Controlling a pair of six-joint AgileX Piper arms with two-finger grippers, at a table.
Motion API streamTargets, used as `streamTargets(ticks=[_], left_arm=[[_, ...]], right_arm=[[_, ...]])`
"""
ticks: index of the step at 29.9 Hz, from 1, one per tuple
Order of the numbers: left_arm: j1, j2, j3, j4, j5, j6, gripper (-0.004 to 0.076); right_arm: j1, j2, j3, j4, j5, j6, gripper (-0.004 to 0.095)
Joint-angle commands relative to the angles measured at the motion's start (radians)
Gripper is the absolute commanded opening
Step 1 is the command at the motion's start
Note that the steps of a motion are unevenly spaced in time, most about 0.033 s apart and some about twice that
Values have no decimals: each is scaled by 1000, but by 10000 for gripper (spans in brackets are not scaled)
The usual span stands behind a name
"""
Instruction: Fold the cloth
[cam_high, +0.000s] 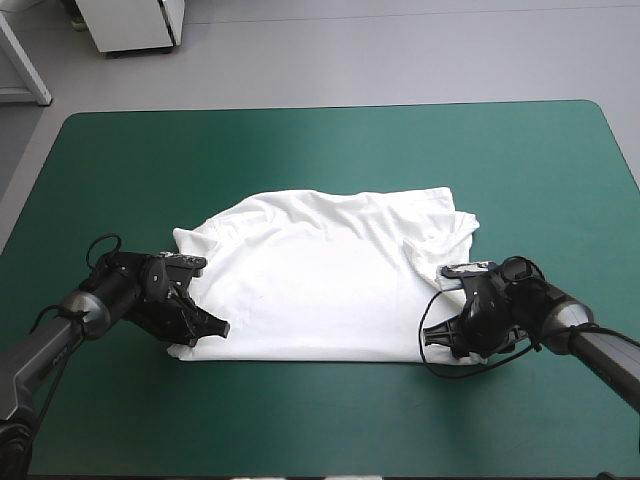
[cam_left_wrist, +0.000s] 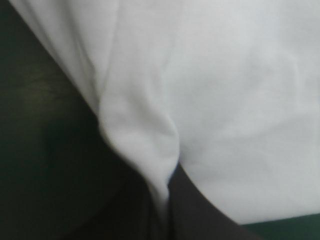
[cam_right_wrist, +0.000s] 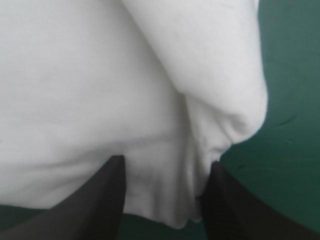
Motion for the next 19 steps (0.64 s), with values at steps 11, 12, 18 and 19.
streamTargets(ticks=[11, 12, 18, 19], left_arm=[[-4, -87, -105, 39, 98, -2, -7], [-4, -91, -122, 41, 110, -2, -7], [28, -93, -255, 33, 140, 28, -7], [40, -89, -290, 33, 140, 32, -7]], right_arm=[[-1, -88, -44, -108, 16, 7, -19], [-1, -101, -61, -120, 29, 12, -19], [-1, -121, -226, -132, 43, -19, -19], [-1, -116, -262, -132, 25, -37, -19]])
